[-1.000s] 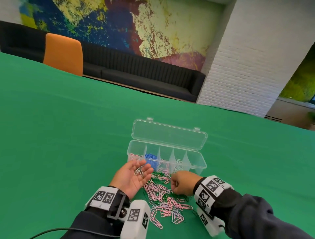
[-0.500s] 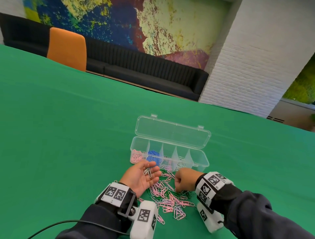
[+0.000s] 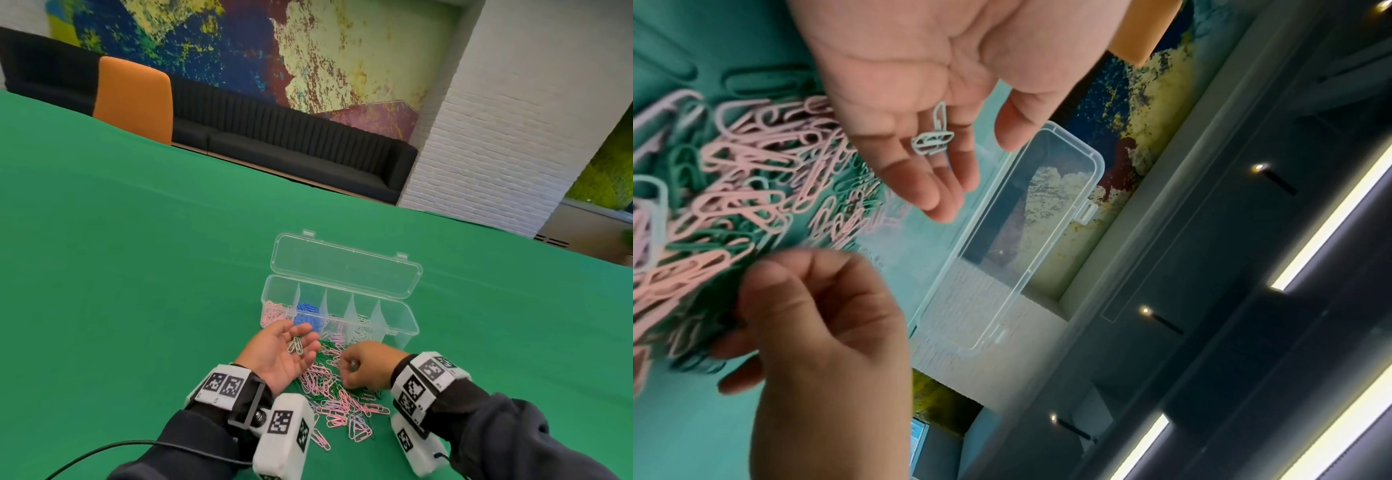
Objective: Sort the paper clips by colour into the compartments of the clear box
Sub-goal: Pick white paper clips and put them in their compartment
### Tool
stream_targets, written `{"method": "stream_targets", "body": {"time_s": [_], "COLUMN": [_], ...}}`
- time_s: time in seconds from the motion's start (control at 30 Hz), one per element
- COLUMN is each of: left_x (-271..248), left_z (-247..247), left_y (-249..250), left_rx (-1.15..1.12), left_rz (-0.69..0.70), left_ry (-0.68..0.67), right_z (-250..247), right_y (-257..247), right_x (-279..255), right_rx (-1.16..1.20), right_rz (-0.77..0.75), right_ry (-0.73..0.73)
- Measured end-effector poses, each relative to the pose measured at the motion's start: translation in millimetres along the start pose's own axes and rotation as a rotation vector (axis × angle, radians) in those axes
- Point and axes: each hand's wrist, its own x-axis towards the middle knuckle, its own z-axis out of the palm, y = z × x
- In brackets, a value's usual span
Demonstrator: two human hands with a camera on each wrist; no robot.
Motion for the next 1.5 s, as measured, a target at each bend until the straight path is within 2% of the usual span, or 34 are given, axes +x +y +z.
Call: {"method": "stream_targets", "body": {"time_s": [0.07,0.17,0.33,0.53,0.6,0.7,0.77,0.93,1.07,1.17,1.27,1.37,1.5], "left_x": [0.3,-0.6,-0.3,-3.2,-3.8,-3.7,-3.6,-3.3,-3.8,-4.0,-4.9,-4.2,-3.3], "left_z": [-1.4,-0.1,3.8,3.6,5.3,6.9,6.4,-2.3,-10.8,-13.0,-9.6,-8.2,-9.1], "left_y": [1.5,-0.5,-2.5,-2.0,-3.2,-7.1,-7.3,13.2,29.4,34.3,32.5,28.8,28.2], "left_rx": [0.003,0.023,0.056,0.098,0.12,0.127,0.062,-0.105,-0.124,-0.128,-0.097,-0.056,-0.048], "left_rz": [0.024,0.028,0.037,0.034,0.009,-0.035,-0.047,0.048,0.137,0.166,0.17,0.173,0.172], "left_ry": [0.007,0.004,0.017,0.04,0.049,0.051,0.042,0.102,0.154,0.185,0.191,0.181,0.162], "right_z": [2.8,1.3,0.2,2.6,-7.0,-25.5,-31.0,-11.0,-3.8,-8.2,-7.7,-4.6,-3.2], "right_y": [9.6,21.5,6.1,-9.2,-9.6,-13.9,-17.3,-20.9,-19.1,-18.7,-26.5,-34.5,-31.0], "right_x": [6.5,8.7,4.5,15.6,11.0,0.2,-1.9,5.5,5.0,7.1,14.3,23.0,25.0], "right_rx": [-0.163,-0.241,-0.016,-0.188,-0.066,0.285,0.377,-0.062,-0.188,-0.139,-0.057,-0.118,-0.219], "right_rz": [0.103,0.218,0.002,0.065,0.026,-0.087,-0.099,0.01,0.025,0.037,-0.013,-0.03,0.023], "right_ry": [0.031,0.086,0.14,0.034,0.108,0.259,0.269,0.149,0.081,0.113,0.141,0.121,0.102]}}
